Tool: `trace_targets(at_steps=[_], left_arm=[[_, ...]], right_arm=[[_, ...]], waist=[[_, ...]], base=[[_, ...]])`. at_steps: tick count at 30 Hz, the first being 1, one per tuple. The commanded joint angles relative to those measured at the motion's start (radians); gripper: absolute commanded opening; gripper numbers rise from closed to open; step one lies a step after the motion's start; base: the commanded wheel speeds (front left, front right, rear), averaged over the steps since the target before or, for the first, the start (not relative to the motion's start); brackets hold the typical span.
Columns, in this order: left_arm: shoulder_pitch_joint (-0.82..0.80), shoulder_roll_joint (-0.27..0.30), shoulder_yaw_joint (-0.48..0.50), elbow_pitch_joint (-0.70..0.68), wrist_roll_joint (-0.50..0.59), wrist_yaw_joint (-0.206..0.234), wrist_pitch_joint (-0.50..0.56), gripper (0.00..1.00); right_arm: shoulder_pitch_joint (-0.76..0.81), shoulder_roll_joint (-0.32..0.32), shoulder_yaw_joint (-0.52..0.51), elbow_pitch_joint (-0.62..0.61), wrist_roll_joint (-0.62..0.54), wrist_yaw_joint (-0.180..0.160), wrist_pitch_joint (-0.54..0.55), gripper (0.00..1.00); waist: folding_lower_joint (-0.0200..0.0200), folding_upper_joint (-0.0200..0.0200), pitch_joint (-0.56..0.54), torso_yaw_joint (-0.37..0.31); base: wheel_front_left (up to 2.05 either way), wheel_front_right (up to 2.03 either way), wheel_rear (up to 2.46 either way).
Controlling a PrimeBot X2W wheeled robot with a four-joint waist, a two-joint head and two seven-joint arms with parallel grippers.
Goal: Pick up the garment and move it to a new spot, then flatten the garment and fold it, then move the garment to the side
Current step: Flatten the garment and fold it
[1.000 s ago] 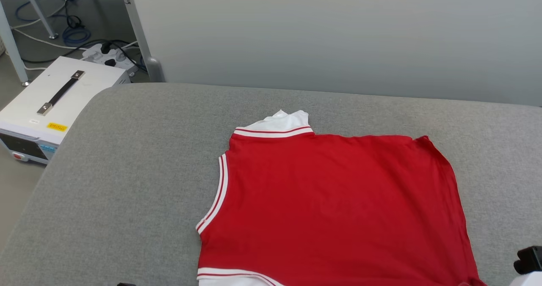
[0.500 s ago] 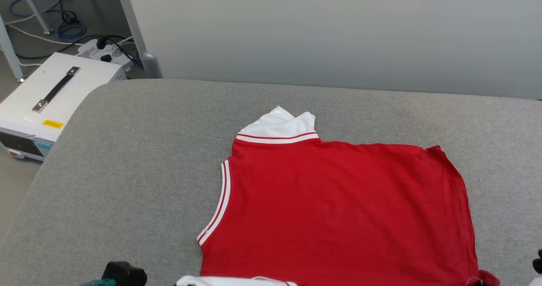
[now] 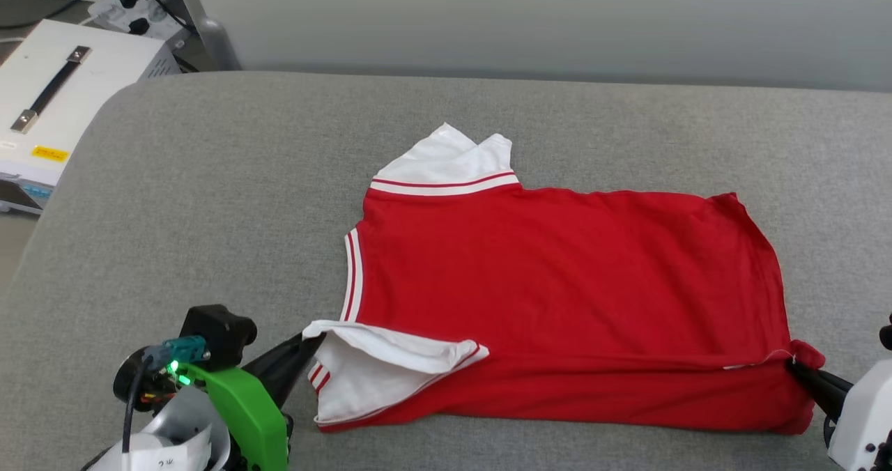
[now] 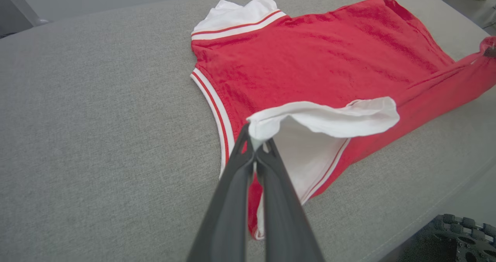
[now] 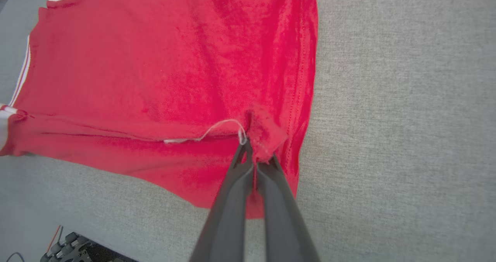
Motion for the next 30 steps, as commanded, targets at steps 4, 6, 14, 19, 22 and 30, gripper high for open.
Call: trace_targets(at_steps=[4, 6, 14, 19, 22, 30], left_arm=[[-0.092, -0.026, -0.021, 0.082, 0.036, -0.016, 0.014, 0.00], [-0.123, -0.033, -0.034, 0.123, 0.049, -0.021, 0.015, 0.00], [-0.208, -0.073, -0.086, 0.280, 0.068, -0.038, 0.004, 1.00], [-0.241, -0.104, -0.101, 0.374, 0.087, -0.042, -0.055, 1.00], [-0.247, -0.124, -0.096, 0.413, 0.088, -0.039, -0.098, 1.00], [-0.207, -0.160, -0.035, 0.426, 0.047, 0.018, -0.204, 1.00]], right_arm=[[-0.080, 0.015, 0.021, 0.038, -0.034, -0.001, 0.021, 0.00], [-0.107, 0.018, 0.034, 0.058, -0.045, -0.001, 0.026, 0.00], [-0.184, 0.016, 0.081, 0.123, -0.071, -0.001, 0.029, 0.00], [-0.213, 0.015, 0.097, 0.154, -0.100, -0.001, -0.003, 1.00], [-0.218, 0.017, 0.099, 0.157, -0.099, -0.001, -0.029, 1.00], [-0.192, 0.002, 0.090, 0.111, -0.145, -0.001, -0.121, 1.00]], waist=[[0.0001, 0.0000, 0.084, -0.019], [0.0001, 0.0000, 0.097, -0.022], [0.0001, 0.0000, 0.130, -0.024], [0.0001, 0.0000, 0.130, -0.022], [0.0001, 0.0000, 0.119, -0.020], [0.0001, 0.0000, 0.065, -0.016]], base=[[0.00, 0.00, 0.00], [0.00, 0.00, 0.00], [0.00, 0.00, 0.00], [0.00, 0.00, 0.00], [0.00, 0.00, 0.00], [0.00, 0.00, 0.00]])
